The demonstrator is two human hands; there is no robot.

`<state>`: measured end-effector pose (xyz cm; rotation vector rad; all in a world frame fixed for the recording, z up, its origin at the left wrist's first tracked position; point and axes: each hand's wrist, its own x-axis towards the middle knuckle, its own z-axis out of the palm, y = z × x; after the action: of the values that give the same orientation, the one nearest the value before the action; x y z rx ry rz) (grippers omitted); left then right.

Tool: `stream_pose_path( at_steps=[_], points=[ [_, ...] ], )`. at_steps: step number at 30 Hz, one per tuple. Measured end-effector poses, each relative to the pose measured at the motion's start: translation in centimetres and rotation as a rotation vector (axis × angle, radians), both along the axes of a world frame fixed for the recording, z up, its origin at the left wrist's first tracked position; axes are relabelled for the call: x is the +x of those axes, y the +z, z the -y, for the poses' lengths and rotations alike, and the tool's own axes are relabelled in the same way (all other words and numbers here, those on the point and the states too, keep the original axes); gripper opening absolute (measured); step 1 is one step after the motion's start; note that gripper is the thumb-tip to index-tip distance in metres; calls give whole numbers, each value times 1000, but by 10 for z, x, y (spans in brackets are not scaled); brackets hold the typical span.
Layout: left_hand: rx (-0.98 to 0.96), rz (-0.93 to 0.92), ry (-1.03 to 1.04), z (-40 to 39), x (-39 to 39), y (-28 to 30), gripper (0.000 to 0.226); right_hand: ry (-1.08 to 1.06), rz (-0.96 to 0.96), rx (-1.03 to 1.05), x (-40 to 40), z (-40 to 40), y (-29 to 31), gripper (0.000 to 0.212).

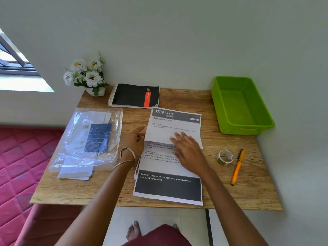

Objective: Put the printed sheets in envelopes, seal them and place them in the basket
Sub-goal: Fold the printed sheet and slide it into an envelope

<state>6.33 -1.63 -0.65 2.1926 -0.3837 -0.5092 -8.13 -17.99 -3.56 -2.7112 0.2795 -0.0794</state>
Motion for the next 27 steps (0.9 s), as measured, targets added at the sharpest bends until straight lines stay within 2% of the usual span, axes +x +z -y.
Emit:
stream_pose_path(
  at_steps=[3, 5, 7, 9, 13, 19, 24, 27],
  points=[
    [237, 355, -92, 3, -15, 3, 49, 25, -90, -137, -1, -5, -23, 60],
    [338, 541, -326, 4, -23, -6, 52, 30, -89, -173, 0, -5, -24, 51],
    [458, 572, -576, 4, -27, -20, 57, 35, -68, -181, 3, -8, -20, 56],
    [576, 555, -693, 2, -27, -35, 61, 46, -67, -129, 8, -11, -15, 53],
    [579, 563, -712, -5, -24, -50, 70, 26, -131, -43, 10, -11, -15, 57],
    [542, 564, -695, -7, -24, -51, 71, -201, -173, -79, -18, 4, -17, 56],
    [554, 575, -698, -7, -26, -51, 74, -260, 3, 194, -31, -3, 6, 53],
    [481, 630, -599, -8, -32, -48, 65, -121, -18, 373, -62, -12, 29, 58]
  ],
)
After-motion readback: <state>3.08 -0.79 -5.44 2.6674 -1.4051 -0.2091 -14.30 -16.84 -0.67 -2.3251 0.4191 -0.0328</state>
